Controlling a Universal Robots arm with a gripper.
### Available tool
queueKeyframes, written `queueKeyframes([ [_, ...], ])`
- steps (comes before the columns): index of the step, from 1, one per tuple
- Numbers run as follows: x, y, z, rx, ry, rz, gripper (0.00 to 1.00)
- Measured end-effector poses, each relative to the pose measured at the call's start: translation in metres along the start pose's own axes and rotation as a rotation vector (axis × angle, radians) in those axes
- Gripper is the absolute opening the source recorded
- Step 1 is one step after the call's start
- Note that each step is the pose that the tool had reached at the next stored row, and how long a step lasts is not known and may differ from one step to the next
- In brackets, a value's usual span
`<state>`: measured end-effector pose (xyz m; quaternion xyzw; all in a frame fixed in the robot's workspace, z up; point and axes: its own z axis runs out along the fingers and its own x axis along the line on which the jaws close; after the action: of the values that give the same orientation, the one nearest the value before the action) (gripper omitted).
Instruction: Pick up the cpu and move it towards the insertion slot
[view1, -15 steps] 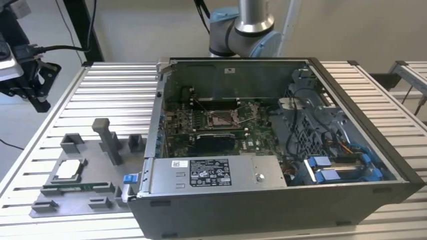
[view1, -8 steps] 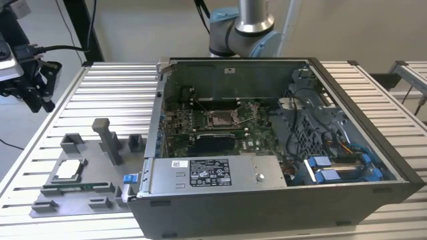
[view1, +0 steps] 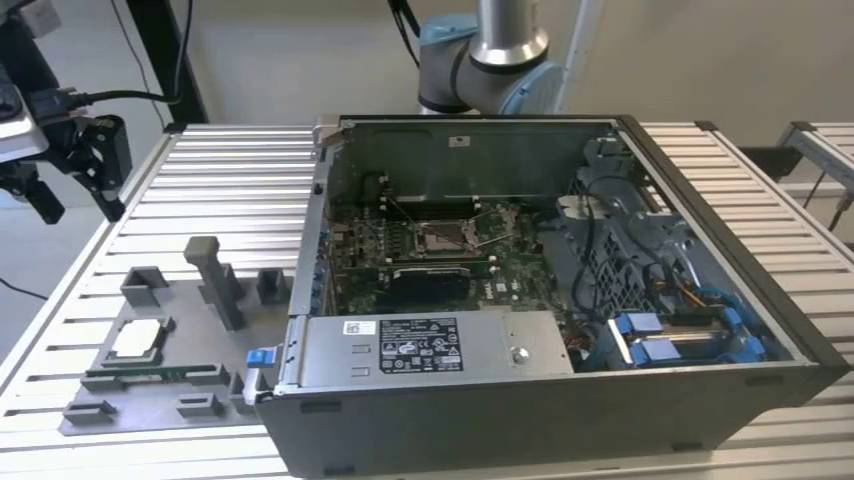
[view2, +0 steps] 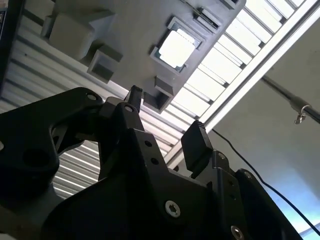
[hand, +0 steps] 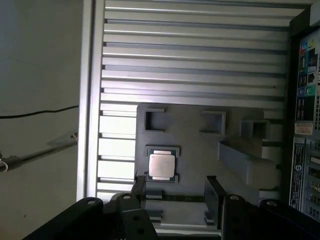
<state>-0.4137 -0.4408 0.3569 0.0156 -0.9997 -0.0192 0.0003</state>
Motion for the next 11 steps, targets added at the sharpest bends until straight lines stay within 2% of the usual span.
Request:
queueKeyframes([
  [7,-0.0001,0.0,0.0006,-0.0001,0.0,-0.002,1.0],
  [11,0.0,-0.0003,0.0062,0.0,0.0,0.002,1.0],
])
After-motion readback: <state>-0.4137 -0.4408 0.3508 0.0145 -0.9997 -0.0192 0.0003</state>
